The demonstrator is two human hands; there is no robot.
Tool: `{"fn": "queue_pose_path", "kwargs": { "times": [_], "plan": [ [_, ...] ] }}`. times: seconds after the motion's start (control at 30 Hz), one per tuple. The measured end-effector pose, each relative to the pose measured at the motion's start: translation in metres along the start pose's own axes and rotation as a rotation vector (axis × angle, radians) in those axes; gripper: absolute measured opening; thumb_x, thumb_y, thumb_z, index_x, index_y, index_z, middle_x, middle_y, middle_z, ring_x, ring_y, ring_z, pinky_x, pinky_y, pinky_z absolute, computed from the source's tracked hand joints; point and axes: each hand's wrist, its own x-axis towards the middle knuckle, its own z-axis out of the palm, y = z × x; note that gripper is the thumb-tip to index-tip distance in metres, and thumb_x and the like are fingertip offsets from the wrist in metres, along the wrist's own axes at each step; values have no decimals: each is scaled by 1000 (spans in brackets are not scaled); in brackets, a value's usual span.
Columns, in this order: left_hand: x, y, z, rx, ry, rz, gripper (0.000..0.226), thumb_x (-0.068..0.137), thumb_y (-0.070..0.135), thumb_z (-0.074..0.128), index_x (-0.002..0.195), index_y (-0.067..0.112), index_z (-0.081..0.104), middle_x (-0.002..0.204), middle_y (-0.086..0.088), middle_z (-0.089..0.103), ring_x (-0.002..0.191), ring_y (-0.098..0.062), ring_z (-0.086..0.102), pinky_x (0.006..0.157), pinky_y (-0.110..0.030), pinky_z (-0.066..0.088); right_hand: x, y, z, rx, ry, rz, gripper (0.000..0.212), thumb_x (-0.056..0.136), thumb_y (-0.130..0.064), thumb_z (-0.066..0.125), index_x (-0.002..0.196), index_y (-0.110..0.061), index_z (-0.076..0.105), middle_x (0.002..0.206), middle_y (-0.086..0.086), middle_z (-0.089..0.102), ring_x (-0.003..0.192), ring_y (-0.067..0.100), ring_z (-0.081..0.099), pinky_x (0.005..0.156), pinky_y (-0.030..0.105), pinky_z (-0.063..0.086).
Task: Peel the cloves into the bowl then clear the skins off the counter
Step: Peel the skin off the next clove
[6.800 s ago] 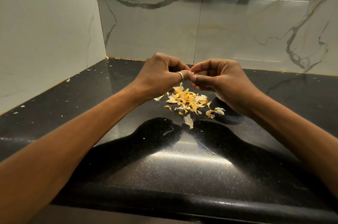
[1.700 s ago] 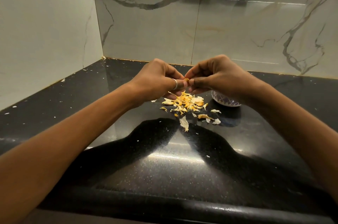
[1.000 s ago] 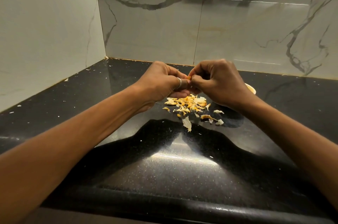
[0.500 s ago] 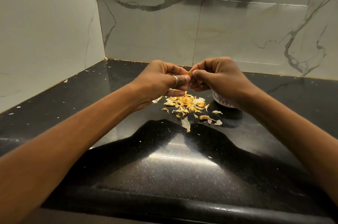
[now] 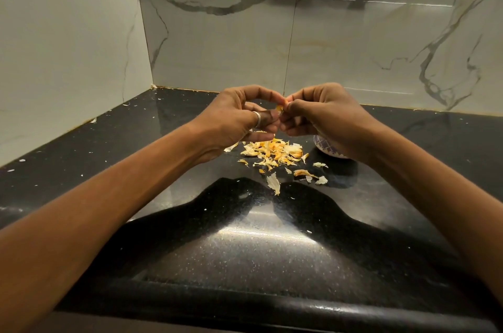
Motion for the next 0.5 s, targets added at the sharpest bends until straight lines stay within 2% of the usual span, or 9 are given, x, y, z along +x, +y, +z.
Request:
{"fn": "queue_pose_path", "kwargs": {
  "times": [0.3, 0.5],
  "plan": [
    [3, 2, -6, -113, 55, 11, 25, 91, 1, 65, 113, 13, 69, 82, -9, 70, 78, -15, 71, 69, -28, 61, 1, 2, -4, -51, 15, -22, 14, 99, -5, 57, 100, 4, 66, 87, 16, 72, 72, 18, 71, 66, 24, 59],
    [1, 5, -5, -113, 32, 1, 34, 89, -2, 66, 120, 13, 67, 93, -12, 71, 80, -15, 72, 67, -27, 61, 2, 2, -5, -133, 19, -52, 18, 100, -5, 53, 98, 1, 70, 93, 21, 72, 76, 21, 70, 68, 26, 60]
  ]
}}
